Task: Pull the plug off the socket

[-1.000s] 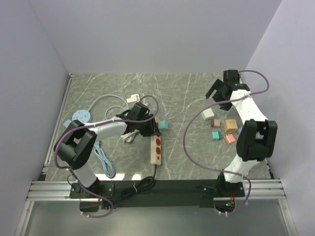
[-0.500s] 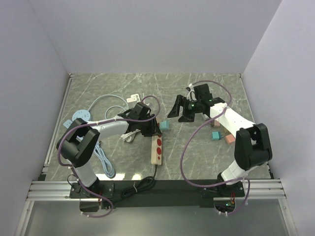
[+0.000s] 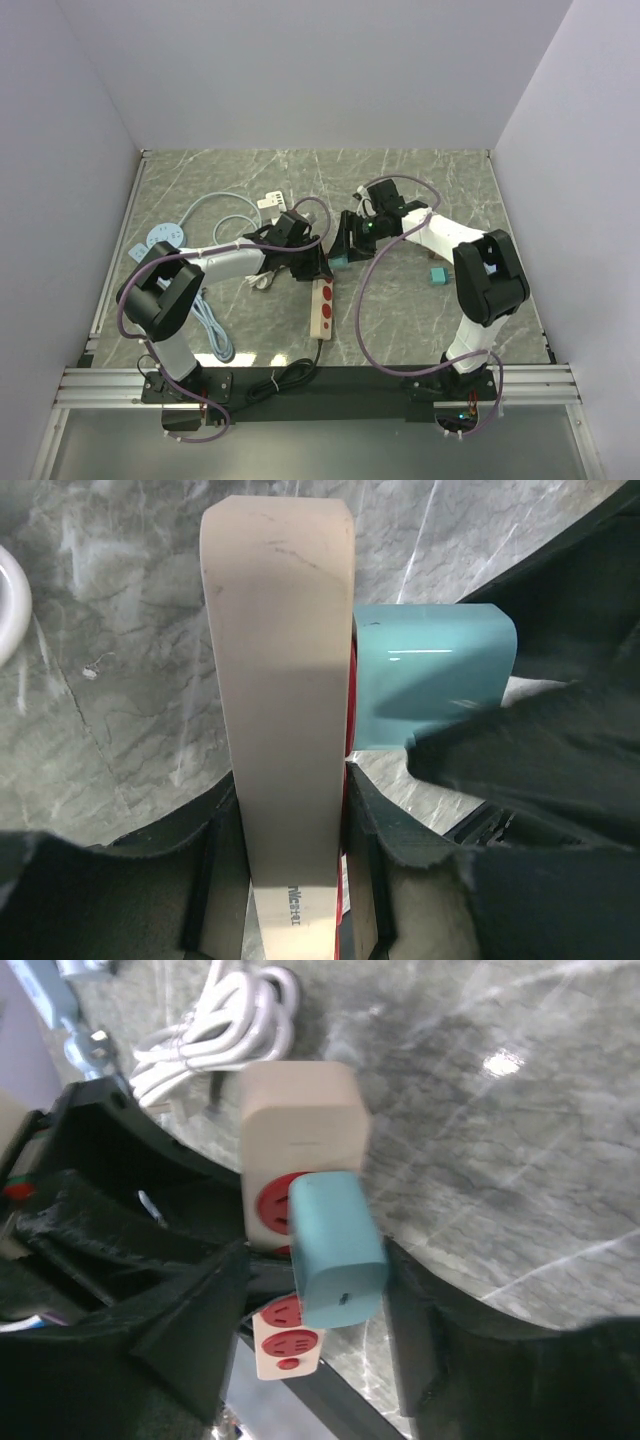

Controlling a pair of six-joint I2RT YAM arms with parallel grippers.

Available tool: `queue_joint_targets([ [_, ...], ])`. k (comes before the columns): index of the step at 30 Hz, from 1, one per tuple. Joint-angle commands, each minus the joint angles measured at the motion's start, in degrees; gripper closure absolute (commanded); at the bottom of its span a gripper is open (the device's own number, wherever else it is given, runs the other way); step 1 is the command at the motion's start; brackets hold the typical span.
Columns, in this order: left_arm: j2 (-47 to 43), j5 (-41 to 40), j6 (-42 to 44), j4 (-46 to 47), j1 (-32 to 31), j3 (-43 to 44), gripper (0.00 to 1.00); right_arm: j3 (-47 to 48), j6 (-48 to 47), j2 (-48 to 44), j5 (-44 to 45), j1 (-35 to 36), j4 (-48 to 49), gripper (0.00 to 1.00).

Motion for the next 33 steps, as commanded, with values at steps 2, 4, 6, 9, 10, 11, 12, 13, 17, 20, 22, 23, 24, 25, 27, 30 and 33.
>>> queue_joint_targets([
  [2, -3.2, 1.6, 0.1, 2.2, -0.4, 3.0, 0.99, 2.1, -0.2, 1.2, -1.7, 0.7, -0.4, 0.51],
  [4, -3.3, 1.5, 0.1, 2.1, -0.4, 3.0, 0.99, 2.0, -0.4, 1.6, -2.3, 1.4, -0.7, 0.52],
  [6, -3.4, 1.4, 0.1, 2.2, -0.4, 2.8, 0.99, 1.4, -0.5, 1.8, -2.7, 2.0, -1.0, 0.55],
  [9, -3.2, 1.4, 0.0, 2.4, -0.3, 2.7, 0.99, 0.3, -0.5, 2.1, -3.6, 2.7, -0.7, 0.81],
  [10, -3.2, 1.5, 0.0, 2.5, -0.4, 2.7, 0.99, 0.3, -0.5, 2.4, -3.6, 2.7, -0.7, 0.89],
  [11, -3.1, 1.3, 0.1, 2.4, -0.4, 2.7, 0.99, 0.0, -0.5, 2.5, -4.0, 2.8, -0.9, 0.97],
  [12, -3.2, 1.3, 0.1, 2.4, -0.4, 2.7, 0.99, 0.1, -0.6, 2.6, -4.2, 2.8, -1.3, 1.0],
  [13, -2.9, 1.5, 0.1, 2.2, -0.4, 2.6, 0.99, 0.2, -1.5, 2.5, -4.3, 2.8, -1.8, 1.0],
  [17, -3.0, 1.3, 0.2, 2.5, -0.4, 1.2, 0.99, 4.1, -6.7, 2.3, -3.5, 1.7, -8.1, 1.0],
  [20, -3.3, 1.3, 0.0, 3.1, -0.4, -0.4, 0.99, 7.8, -10.9, 2.7, -5.1, -2.6, -14.5, 1.0],
  [22, -3.8, 1.3, -0.2, 3.4, -0.4, -1.3, 0.99, 9.3, -11.8, 3.0, -6.5, -6.6, -15.4, 1.0],
  [23, -3.9, 1.3, -0.3, 3.7, -0.4, -1.9, 0.99, 9.7, -11.4, 2.9, -6.6, -8.0, -14.8, 1.0],
  [24, -4.1, 1.3, -0.4, 3.8, -0.4, -2.4, 0.99, 9.5, -10.9, 2.0, -7.3, -8.8, -13.7, 1.0],
  [25, -4.1, 1.2, -0.6, 3.9, -0.4, -2.5, 0.99, 8.9, -9.5, 1.3, -7.3, -9.5, -12.4, 1.0],
  [27, -4.3, 1.1, -0.7, 4.1, -0.4, -2.9, 0.99, 5.8, -5.8, -1.2, -6.3, -8.9, -7.2, 1.0],
  [30, -3.8, 1.1, -0.8, 4.1, -0.3, -1.9, 0.99, -4.0, 3.2, -7.9, -1.2, -4.8, 5.9, 1.0],
  [33, -3.0, 1.3, -0.8, 3.7, -0.3, 0.1, 0.99, -14.4, 9.5, -14.6, 7.0, 1.2, 17.5, 1.0],
])
